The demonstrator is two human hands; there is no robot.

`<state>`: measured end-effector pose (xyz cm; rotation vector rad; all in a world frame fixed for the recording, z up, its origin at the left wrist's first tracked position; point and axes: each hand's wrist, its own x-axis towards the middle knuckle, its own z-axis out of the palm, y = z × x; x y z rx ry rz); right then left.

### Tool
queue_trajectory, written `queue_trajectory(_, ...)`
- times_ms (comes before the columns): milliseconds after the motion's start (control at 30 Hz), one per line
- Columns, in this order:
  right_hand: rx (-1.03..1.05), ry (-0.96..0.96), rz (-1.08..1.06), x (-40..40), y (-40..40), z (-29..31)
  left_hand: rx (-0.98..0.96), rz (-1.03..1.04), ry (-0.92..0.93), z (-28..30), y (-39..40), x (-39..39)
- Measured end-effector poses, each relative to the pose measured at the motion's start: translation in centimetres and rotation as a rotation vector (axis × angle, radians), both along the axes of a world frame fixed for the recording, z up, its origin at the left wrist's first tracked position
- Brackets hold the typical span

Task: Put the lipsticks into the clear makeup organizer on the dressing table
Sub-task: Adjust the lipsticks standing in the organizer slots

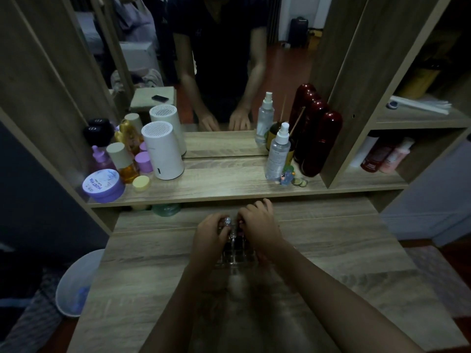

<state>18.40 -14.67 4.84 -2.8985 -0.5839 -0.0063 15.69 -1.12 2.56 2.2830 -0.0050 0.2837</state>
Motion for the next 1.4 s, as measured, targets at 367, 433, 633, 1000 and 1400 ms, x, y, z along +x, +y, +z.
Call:
queue_trajectory(367,0.054,0.026,-0.035,-0.5,-1.0,0.2,-0.003,0.019,0.010,0.1,-0.1,0.0)
queue_trajectory(433,0.070,0.041,-0.042,-0.5,-1.5,0.3,-0.001,0.019,0.009,0.1,-0.1,0.0)
queue_trajectory(633,0.099,0.117,-0.086,-0.6,-2.7,0.6,-0.012,0.016,0.020,0.0,0.1,-0.2)
queue_trajectory(1000,0.118,0.103,-0.091,0.0,-2.6,0.9,-0.024,0.020,0.049,0.1,0.2,-0.3)
queue_trajectory(1400,0.149,0.097,-0.120,-0.1,-3.0,0.7,-0.037,0.033,0.063,-0.2,1.4,-0.8)
